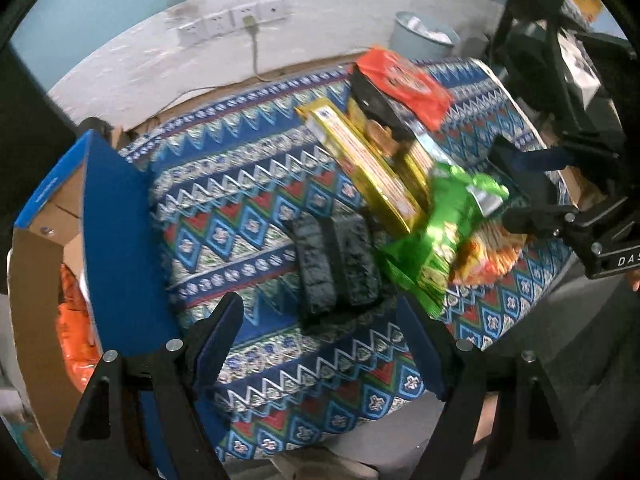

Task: Organize snacks
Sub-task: 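Move both tools back over the remaining snacks, then grasp the black bag with the left tool while the right tool grasps the striped fries bag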

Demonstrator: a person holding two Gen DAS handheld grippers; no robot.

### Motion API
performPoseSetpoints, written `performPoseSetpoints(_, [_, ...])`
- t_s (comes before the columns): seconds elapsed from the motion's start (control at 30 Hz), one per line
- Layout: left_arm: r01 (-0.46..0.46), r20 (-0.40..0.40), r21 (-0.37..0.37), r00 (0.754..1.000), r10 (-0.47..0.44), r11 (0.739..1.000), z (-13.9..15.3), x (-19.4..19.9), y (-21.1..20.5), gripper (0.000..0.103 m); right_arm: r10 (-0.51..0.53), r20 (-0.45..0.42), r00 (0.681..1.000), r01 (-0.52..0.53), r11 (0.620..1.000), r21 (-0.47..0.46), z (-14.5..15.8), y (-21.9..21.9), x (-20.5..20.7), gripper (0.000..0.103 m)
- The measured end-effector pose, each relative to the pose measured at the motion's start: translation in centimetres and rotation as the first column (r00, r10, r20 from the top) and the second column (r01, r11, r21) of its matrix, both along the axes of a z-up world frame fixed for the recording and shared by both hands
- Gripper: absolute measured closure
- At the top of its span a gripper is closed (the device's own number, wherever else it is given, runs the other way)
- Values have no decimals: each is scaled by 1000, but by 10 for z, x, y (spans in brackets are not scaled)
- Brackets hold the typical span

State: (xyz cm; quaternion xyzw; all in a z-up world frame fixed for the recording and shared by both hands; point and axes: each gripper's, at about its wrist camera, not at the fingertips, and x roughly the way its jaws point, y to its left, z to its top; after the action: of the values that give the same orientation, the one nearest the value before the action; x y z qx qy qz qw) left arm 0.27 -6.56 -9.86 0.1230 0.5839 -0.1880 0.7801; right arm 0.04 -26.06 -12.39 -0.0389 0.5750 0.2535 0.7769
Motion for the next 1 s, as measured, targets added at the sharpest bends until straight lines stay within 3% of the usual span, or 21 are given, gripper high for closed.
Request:
performPoseSetpoints(0.33, [41,-87,15,995,-40,999,-25,-13,-15,23,84,-116,990,-92,994,-61,-48,7,-18,33])
performPoseSetpoints(0.7, [10,-120,19,993,-7,1000,-38,-6,-17,23,136,-152,979,-157,979,-132,-73,21,-22,33])
performPoseSetpoints(1.0, [-11,-131,20,991,14,1000,-46,1,-21,23,147,-138,980,-167,974,-150,-80,19,-25,65])
